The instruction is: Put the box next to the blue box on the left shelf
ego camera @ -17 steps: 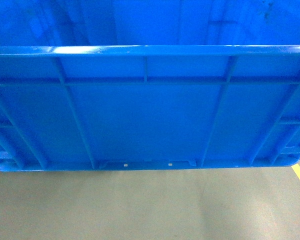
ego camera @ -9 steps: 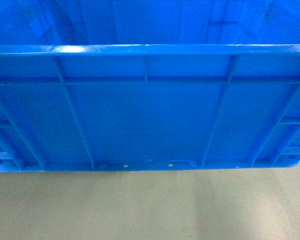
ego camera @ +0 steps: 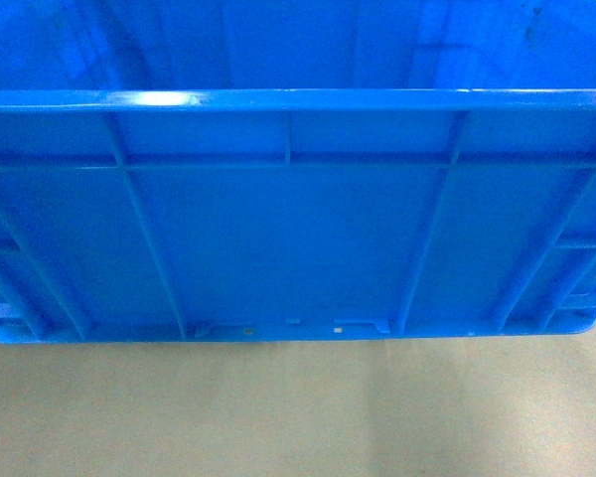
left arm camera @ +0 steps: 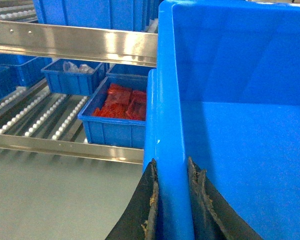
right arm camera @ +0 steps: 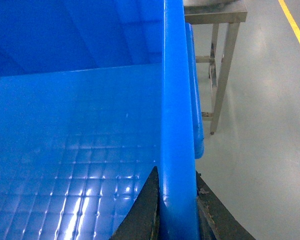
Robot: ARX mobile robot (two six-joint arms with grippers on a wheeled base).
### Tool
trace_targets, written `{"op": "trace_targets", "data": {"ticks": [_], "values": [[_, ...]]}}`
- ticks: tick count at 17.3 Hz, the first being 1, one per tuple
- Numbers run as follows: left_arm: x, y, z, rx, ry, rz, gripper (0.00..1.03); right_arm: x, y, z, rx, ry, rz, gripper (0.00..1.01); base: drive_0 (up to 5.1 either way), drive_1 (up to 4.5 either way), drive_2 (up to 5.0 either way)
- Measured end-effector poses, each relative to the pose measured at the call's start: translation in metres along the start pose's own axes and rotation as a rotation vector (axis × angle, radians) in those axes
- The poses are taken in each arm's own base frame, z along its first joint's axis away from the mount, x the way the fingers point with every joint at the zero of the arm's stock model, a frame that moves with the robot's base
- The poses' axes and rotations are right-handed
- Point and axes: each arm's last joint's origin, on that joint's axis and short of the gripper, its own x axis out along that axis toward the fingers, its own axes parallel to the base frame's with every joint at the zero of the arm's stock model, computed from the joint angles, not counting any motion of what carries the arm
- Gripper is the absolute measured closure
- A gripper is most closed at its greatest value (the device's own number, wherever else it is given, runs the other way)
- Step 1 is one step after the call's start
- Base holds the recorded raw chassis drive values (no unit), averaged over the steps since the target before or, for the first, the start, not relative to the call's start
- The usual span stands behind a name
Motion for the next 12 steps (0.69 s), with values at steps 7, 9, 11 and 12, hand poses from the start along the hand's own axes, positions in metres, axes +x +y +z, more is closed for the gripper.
{"op": "trace_targets", "data": {"ticks": [7, 9, 11, 12], "values": [[0.0000, 0.0000, 0.0000, 0.000, 0.000, 0.000, 0.92, 0.0000, 0.0000, 0.0000, 0.000, 0.000, 0.000, 0.92, -5.0, 2.43, 2.4], [0.0000, 0.0000, 0.0002, -0.001, -0.002, 0.000, 0.92, 0.0000, 0.0000, 0.0002, 0.000, -0.003, 0.001, 0.92, -5.0, 2.47, 2.5], [0.0000, 0.0000, -0.0001, 0.000, 0.001, 0.001, 0.92, 0.0000, 0.0000, 0.0001, 0.000, -0.001, 0.000, 0.92, -5.0, 2.46, 2.5], [0.0000, 0.0001, 0.0000, 0.000, 0.000, 0.001, 0.92, 0.0000, 0.0000, 0.0000, 0.000, -0.001, 0.001, 0.92, -5.0, 2.46, 2.5]]}}
